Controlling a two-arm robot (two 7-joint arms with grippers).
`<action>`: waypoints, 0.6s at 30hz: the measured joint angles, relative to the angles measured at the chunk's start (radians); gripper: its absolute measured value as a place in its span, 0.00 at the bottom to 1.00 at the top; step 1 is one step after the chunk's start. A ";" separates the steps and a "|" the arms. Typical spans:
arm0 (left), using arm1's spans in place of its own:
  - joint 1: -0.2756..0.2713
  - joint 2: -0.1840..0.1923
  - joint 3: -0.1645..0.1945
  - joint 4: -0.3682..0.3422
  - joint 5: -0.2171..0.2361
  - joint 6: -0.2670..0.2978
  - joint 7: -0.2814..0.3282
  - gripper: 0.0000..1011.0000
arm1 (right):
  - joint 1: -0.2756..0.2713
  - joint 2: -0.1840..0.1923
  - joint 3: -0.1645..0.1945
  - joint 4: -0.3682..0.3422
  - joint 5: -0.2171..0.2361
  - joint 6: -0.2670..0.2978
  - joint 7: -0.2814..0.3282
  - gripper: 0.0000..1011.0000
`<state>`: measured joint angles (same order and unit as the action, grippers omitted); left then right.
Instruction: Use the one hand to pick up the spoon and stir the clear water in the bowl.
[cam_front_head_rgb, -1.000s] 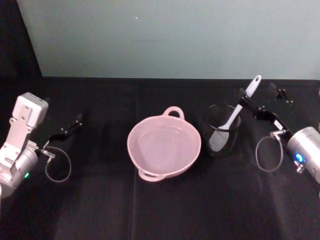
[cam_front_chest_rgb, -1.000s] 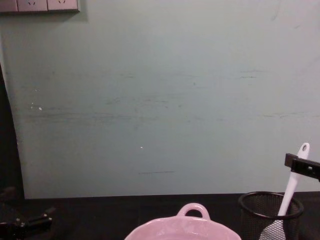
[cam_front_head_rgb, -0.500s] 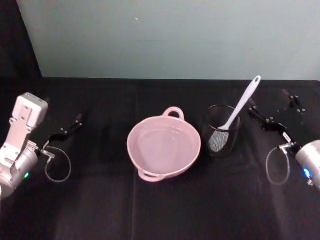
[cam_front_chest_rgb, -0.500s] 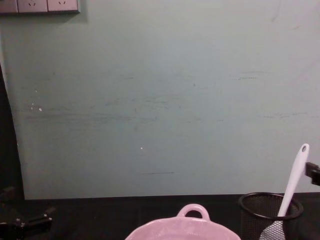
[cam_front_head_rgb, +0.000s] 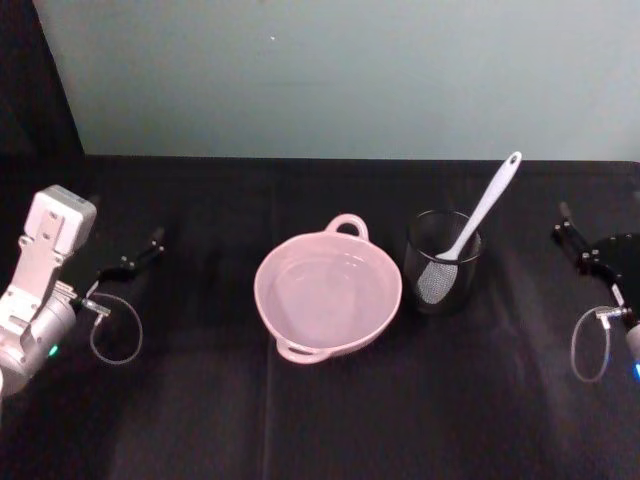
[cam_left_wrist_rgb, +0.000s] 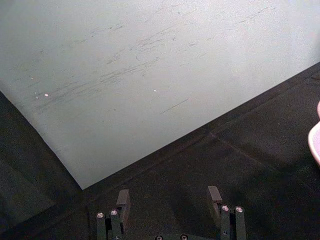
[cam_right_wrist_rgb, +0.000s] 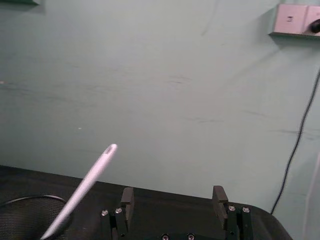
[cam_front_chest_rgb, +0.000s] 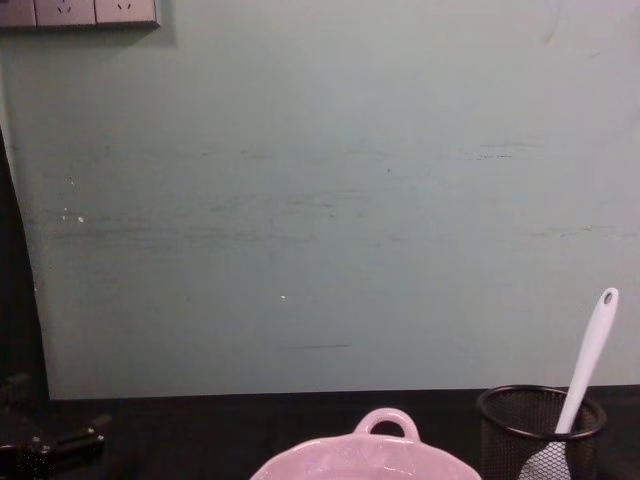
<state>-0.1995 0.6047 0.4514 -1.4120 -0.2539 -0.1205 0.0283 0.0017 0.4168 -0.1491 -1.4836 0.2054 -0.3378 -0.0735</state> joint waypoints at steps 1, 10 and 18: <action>0.000 0.000 0.000 0.000 0.000 0.000 0.000 1.00 | 0.000 0.000 0.000 0.000 0.000 0.000 0.000 0.99; 0.000 0.000 0.000 0.000 0.000 0.000 0.000 1.00 | 0.003 -0.026 0.033 0.071 0.021 -0.023 0.028 0.99; 0.000 0.000 0.000 0.000 0.000 0.000 0.000 1.00 | 0.017 -0.044 0.046 0.103 0.041 -0.023 0.050 0.99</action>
<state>-0.1995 0.6047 0.4514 -1.4120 -0.2539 -0.1205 0.0283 0.0186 0.3725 -0.1035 -1.3803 0.2466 -0.3604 -0.0231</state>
